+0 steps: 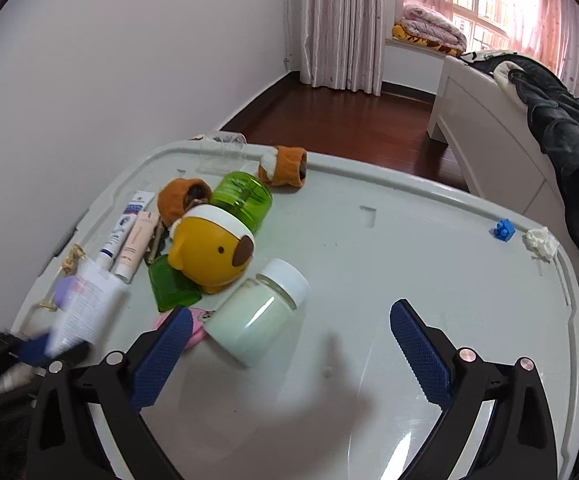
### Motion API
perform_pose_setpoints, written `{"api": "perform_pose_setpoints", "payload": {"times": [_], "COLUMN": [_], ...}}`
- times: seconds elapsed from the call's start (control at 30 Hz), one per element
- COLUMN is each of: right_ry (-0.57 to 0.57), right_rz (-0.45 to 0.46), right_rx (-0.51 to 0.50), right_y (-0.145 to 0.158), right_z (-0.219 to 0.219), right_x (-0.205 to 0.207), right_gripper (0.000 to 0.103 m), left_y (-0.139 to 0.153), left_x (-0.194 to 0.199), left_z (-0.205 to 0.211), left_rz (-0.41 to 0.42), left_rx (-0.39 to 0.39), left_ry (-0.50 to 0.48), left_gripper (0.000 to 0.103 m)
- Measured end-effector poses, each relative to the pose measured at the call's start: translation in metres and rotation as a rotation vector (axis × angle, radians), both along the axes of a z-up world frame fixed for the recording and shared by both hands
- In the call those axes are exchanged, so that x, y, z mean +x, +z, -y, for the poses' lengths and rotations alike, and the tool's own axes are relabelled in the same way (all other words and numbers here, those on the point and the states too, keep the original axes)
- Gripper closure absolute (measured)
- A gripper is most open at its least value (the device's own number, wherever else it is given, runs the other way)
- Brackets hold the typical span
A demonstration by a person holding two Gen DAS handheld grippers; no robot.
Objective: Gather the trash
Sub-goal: 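Grasp the white jar with the right gripper while the left gripper holds the tube, then carry the tube and white jar over the bucket and release both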
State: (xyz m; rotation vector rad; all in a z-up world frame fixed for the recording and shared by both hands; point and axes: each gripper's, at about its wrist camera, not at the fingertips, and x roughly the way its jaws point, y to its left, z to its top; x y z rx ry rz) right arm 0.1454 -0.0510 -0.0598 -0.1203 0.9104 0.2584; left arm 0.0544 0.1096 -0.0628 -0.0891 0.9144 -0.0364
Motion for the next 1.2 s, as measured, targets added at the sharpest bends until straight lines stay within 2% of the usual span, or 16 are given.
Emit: {"api": "perform_pose_setpoints", "payload": {"times": [0.07,0.2,0.33,0.47,0.5,0.57,0.77,0.9,1.0,1.07,1.2], "right_ry": [-0.006,-0.003,0.008,0.03,0.03,0.02,0.058,0.094,0.108,0.119,0.148], "right_rz": [-0.018,-0.059,-0.071,-0.064,-0.069,-0.097,-0.11,-0.082,-0.081,-0.07,-0.051], "right_rx": [0.005,0.022,0.027,-0.001,0.017,0.023,0.047,0.046,0.072,0.068,0.043], "right_y": [-0.006,-0.02,-0.029,-0.036,-0.036,-0.034,-0.023,-0.005,0.009,0.017,0.039], "right_z": [0.0,-0.009,-0.024,-0.037,-0.037,-0.036,-0.024,-0.013,-0.001,0.007,0.032], "right_x": [0.003,0.009,0.014,0.018,0.019,0.021,0.006,-0.013,-0.027,-0.039,-0.084], "right_gripper": [0.006,0.006,0.007,0.022,0.039,0.055,0.056,0.056,0.056,0.056,0.056], "left_y": [0.01,0.017,0.026,0.026,0.025,0.023,0.026,0.027,0.028,0.031,0.043], "left_x": [-0.002,-0.003,-0.001,-0.002,-0.002,-0.002,-0.004,-0.005,-0.009,-0.015,-0.039], "left_z": [-0.003,-0.001,0.008,0.011,0.011,0.01,0.013,0.02,0.027,0.032,0.043], "left_rz": [0.021,0.027,0.046,0.046,0.041,0.032,0.027,0.018,-0.001,-0.01,-0.001], "left_rx": [-0.041,-0.07,-0.065,-0.056,-0.062,-0.069,-0.092,-0.11,-0.152,-0.176,-0.167], "left_ry": [0.0,-0.013,-0.041,-0.061,-0.062,-0.066,-0.078,-0.112,-0.152,-0.187,-0.245], "left_gripper": [0.08,0.079,0.079,0.079,0.079,0.079,0.078,0.078,0.078,0.078,0.078]}}
